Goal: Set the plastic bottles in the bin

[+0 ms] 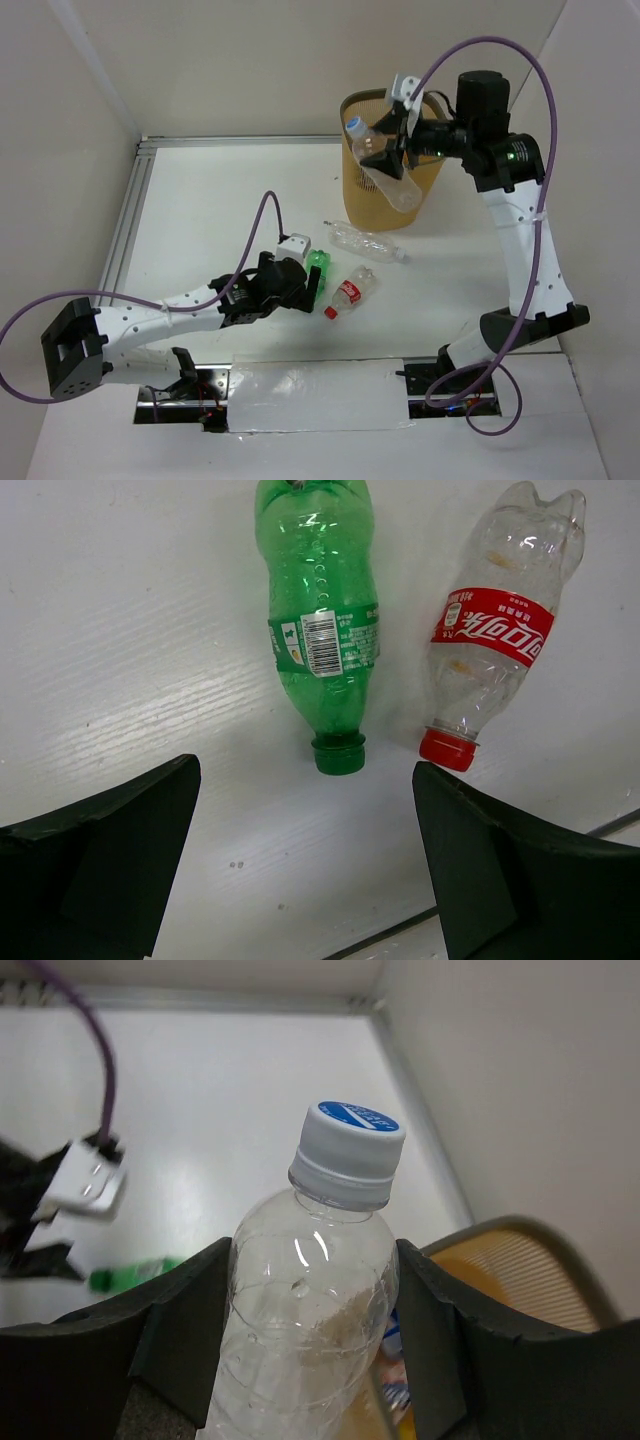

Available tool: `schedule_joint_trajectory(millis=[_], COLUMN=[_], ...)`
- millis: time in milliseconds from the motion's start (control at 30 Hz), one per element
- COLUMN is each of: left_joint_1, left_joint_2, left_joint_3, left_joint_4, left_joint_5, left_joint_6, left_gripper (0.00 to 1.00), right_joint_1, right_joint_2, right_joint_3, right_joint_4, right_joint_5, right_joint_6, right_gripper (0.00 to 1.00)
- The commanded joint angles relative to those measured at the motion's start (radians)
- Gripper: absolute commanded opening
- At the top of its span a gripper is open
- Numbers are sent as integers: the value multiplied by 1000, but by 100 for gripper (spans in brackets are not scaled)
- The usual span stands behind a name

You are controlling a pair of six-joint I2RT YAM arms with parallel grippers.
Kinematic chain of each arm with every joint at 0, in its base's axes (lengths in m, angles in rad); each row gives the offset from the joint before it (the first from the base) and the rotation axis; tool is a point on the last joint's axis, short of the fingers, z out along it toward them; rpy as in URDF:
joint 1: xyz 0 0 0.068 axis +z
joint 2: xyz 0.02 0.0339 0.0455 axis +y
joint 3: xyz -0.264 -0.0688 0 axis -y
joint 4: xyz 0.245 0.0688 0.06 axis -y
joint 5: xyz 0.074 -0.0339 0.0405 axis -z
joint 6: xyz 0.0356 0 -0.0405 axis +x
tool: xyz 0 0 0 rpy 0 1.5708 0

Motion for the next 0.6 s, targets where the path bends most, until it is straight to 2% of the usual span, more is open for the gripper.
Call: schedule_joint_trajectory(millis=[0,67,233,300,367,400,500,533,567], left_joint_1=[-5,-5,-5,-5,-5,-5,-5,-5,6], left_joint_2=[-16,-16,18,53,78,88,133,154,166], left_joint_3=[36,36,45,55,65,65,76,88,101], left_joint_4=[37,48,83,94,104,113,136,137,150], left_joint_5=[2,-7,-7,-7,-7,-7,-7,-7,-7], left_joint_6=[-6,5,34,34,43,43,55,66,80], left_gripper=[100,100,100,100,100,100,100,100,100], right_joint_1=[-7,-7,-45,-54,-54,-65,-76,-85,-102], right_joint_2=[-36,-23,96,124,164,173,205,216,216], right_joint_3=[10,10,98,98,70,52,-10,-22,-22], right_joint_4=[520,639,706,706,682,681,669,660,660], right_joint_5=[32,138,235,263,283,295,333,333,333], right_joint_6=[329,329,317,274,249,235,217,227,240], right_gripper=[26,26,27,32,45,61,75,87,94])
